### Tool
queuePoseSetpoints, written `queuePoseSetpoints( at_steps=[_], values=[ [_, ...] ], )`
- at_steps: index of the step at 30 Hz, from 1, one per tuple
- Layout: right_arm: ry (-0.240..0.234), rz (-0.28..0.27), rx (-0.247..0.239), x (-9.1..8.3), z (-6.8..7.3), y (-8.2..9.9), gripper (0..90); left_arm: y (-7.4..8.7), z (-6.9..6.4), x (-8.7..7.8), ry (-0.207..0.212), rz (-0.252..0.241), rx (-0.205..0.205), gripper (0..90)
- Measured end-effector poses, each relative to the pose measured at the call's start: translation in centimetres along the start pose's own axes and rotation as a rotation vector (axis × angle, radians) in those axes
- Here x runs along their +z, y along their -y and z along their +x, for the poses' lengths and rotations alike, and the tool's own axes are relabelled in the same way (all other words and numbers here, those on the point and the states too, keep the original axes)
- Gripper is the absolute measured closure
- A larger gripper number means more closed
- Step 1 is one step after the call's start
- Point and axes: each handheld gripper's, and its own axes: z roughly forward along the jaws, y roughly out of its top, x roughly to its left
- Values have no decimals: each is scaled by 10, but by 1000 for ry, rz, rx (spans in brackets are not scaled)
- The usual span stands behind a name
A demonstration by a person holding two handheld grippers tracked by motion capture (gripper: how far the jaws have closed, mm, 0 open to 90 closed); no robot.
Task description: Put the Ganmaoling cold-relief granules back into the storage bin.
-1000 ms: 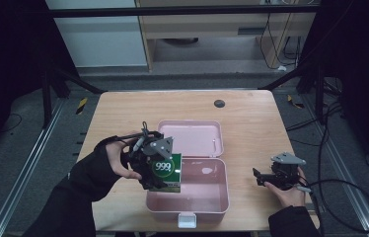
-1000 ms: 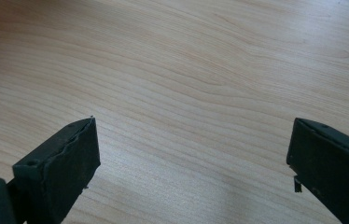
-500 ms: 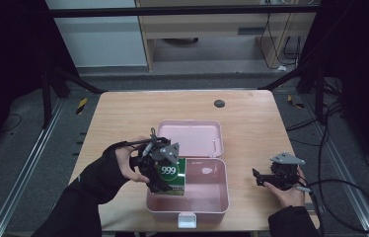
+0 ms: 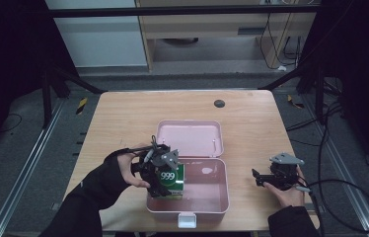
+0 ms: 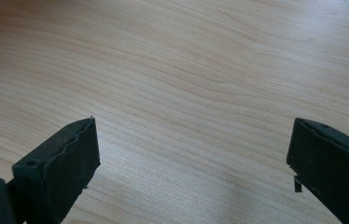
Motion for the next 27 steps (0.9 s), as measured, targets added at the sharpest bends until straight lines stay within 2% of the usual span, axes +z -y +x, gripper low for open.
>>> queuePoseSetpoints(
  at_steps=[3,5,10,18,25,27],
  values=[
    [1,0,0,0,0,0,27,2,0,3,1,-15,-21,144],
    [1,0,0,0,0,0,27,6,-1,8,2,-39,-53,144],
    [0,4,-2,1,0,0,26,8,0,12,1,-28,-45,144],
    [-1,5,-6,1,1,0,26,14,-1,20,-1,-64,-91,142],
    [-2,6,-9,1,1,0,24,17,-1,26,-3,-71,-101,138],
    [-2,7,-9,1,1,0,22,19,1,26,-3,-51,-75,137]
  ],
)
